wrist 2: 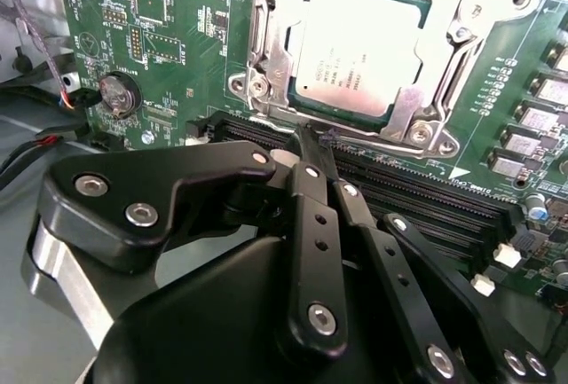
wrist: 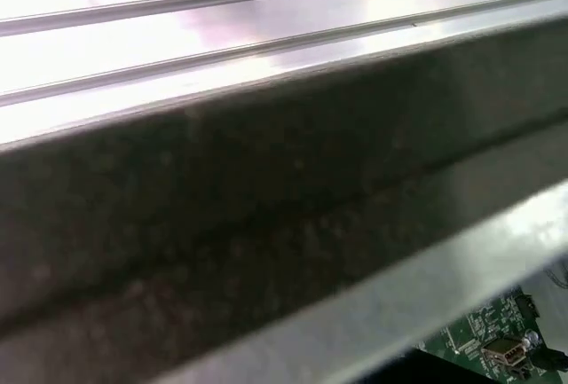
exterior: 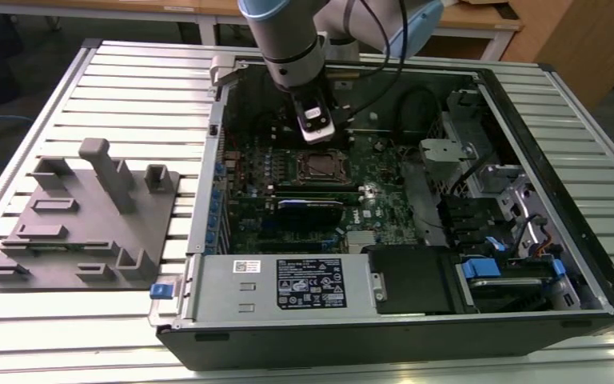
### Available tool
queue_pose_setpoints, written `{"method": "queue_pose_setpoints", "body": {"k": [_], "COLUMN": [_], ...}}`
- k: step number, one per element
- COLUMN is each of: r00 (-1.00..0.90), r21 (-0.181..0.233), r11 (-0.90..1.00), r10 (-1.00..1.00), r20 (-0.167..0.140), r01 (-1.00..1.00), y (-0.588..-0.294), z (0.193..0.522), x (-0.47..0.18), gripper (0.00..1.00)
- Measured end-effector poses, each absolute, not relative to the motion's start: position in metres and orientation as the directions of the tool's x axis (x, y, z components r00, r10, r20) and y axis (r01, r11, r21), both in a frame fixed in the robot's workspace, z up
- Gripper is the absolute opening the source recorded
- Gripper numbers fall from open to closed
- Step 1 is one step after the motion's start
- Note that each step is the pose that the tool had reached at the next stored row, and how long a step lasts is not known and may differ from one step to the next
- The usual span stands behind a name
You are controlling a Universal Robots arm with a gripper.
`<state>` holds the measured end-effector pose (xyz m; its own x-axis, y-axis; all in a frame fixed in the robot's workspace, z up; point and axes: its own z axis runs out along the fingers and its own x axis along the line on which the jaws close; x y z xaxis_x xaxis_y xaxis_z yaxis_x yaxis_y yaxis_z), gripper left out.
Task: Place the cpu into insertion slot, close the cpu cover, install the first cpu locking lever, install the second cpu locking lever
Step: 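Install the first cpu locking lever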
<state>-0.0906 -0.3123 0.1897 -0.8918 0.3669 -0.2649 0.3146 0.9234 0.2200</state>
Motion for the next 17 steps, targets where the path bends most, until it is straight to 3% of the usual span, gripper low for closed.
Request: {"method": "queue_pose_setpoints", "body": {"k": [17], "r00": [-0.892], "r21": [0.251], "r11": [0.915], "r10": [0.376], "r20": [-0.252], "r01": [0.315], "y": [-0.3187], "z": [0.1873], "x": [-0.0906], "gripper": [0.1]}}
